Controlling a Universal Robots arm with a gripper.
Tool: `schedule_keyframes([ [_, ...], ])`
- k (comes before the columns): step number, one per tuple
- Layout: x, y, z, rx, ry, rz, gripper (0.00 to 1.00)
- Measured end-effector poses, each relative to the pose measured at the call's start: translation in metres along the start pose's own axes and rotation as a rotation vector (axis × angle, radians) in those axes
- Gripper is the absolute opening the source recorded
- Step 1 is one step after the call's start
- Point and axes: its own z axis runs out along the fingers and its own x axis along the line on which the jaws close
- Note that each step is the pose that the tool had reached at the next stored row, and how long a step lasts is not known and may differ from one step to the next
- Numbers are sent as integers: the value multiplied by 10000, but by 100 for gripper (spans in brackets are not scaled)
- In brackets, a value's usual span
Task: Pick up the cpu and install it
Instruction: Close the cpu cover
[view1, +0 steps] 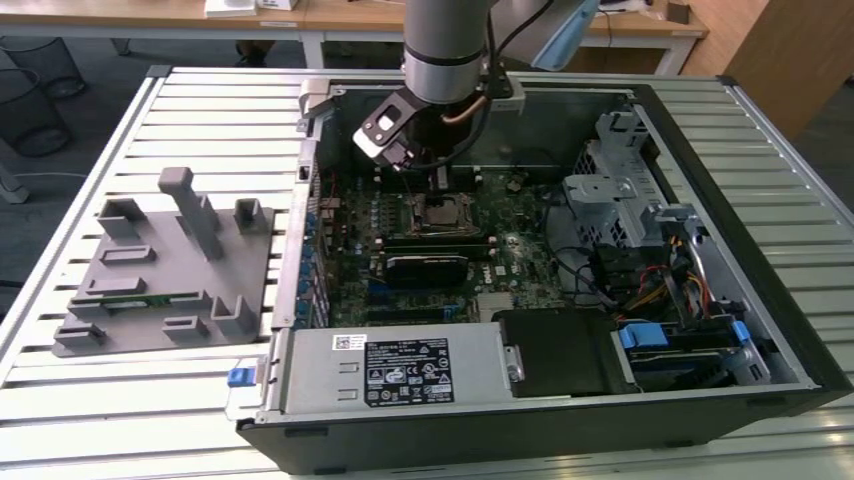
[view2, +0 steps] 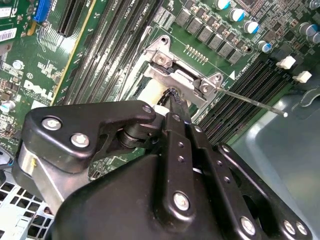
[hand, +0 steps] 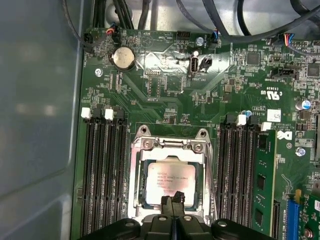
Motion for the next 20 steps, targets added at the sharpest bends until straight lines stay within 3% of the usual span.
schedule_keyframes([
  [8, 3, -63, 47, -2, 2, 0, 11],
  [20, 1, -71, 167, -1, 1, -1, 11],
])
